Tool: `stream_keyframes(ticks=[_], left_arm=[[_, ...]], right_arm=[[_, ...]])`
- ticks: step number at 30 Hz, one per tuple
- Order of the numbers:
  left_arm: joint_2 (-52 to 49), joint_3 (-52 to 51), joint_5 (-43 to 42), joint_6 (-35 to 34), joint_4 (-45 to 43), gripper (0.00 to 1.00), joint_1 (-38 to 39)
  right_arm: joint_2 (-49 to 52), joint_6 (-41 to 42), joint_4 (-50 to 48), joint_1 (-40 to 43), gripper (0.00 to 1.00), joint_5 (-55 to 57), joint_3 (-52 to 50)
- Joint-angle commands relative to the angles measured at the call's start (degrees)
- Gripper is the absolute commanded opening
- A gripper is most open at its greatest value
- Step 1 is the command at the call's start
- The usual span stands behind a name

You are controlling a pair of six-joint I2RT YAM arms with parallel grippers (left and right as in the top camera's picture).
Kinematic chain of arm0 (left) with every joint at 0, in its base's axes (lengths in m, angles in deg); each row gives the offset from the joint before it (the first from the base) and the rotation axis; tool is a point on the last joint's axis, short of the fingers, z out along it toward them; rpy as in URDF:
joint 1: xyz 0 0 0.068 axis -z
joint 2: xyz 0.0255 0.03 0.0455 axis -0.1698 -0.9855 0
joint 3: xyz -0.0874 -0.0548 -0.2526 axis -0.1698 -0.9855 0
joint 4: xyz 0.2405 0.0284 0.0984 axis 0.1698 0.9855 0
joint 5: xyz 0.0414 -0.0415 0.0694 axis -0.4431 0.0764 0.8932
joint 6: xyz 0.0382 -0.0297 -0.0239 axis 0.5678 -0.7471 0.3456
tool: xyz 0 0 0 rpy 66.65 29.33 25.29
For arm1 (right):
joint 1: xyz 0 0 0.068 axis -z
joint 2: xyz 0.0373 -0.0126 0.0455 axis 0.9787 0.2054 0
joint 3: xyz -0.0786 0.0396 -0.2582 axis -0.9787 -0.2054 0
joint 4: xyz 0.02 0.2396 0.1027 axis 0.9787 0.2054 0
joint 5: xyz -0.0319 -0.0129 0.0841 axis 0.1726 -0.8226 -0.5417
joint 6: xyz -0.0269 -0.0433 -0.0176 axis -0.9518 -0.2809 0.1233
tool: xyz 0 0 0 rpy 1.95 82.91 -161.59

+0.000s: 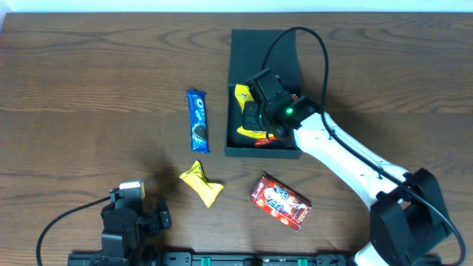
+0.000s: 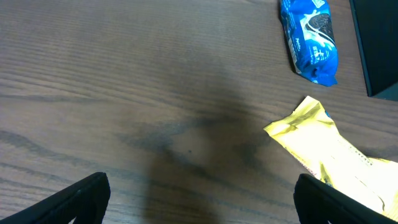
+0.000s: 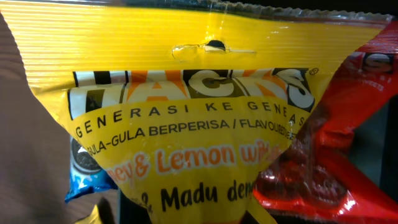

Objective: Pack container
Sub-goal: 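Lift the yellow bag and lower it into the box beside the red bag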

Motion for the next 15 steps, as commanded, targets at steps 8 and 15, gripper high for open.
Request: stream_keyframes(ticks=[8,15], left_arm=[[0.3,-2.1,0.0,1.0,1.2,0.96,-0.4],[0.3,-2.1,0.0,1.0,1.2,0.96,-0.4]], right_arm=[[1.1,-2.9,-0.7,-0.4,0.53,2.1,1.6],[1.1,-3.3,-0.8,-0.4,0.99,2.3,1.6]])
